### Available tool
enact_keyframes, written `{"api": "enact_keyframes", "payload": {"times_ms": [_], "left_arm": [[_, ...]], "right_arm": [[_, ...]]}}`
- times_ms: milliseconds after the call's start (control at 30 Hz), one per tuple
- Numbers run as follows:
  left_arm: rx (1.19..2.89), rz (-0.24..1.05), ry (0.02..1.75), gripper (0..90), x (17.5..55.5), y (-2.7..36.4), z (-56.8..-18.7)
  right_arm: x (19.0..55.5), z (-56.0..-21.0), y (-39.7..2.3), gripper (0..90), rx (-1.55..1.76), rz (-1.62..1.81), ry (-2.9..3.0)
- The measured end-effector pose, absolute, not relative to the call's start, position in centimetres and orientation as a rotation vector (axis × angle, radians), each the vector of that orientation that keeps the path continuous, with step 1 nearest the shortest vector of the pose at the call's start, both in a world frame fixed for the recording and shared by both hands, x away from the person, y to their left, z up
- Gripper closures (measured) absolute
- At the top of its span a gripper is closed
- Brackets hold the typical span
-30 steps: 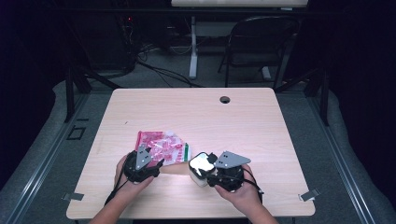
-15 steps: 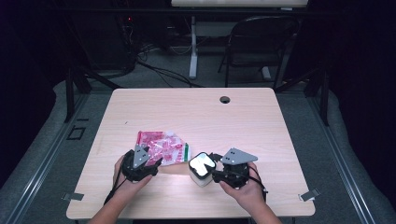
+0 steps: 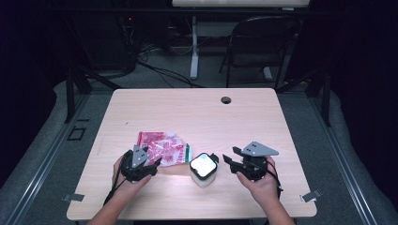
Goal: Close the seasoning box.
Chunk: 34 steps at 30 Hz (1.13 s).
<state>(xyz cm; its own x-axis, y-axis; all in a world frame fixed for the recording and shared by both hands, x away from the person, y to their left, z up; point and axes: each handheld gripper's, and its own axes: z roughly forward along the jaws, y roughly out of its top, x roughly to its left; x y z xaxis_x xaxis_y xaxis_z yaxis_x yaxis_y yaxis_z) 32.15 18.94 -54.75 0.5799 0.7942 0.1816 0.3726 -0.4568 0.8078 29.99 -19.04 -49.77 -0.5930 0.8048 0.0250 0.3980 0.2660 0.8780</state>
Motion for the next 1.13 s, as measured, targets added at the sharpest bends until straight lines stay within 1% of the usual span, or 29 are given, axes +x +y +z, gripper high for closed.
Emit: {"api": "enact_keyframes", "payload": {"times_ms": [567,1133], "left_arm": [[2.059,0.718,0.932,34.5,32.2,19.1,-54.7],[2.043,0.708,0.948,34.5,32.4,19.4,-54.7]], "right_arm": [[31.5,-51.8,-21.4,49.2,1.274,1.186,2.085],[31.8,-52.4,-21.6,48.1,1.298,1.167,2.089]]}}
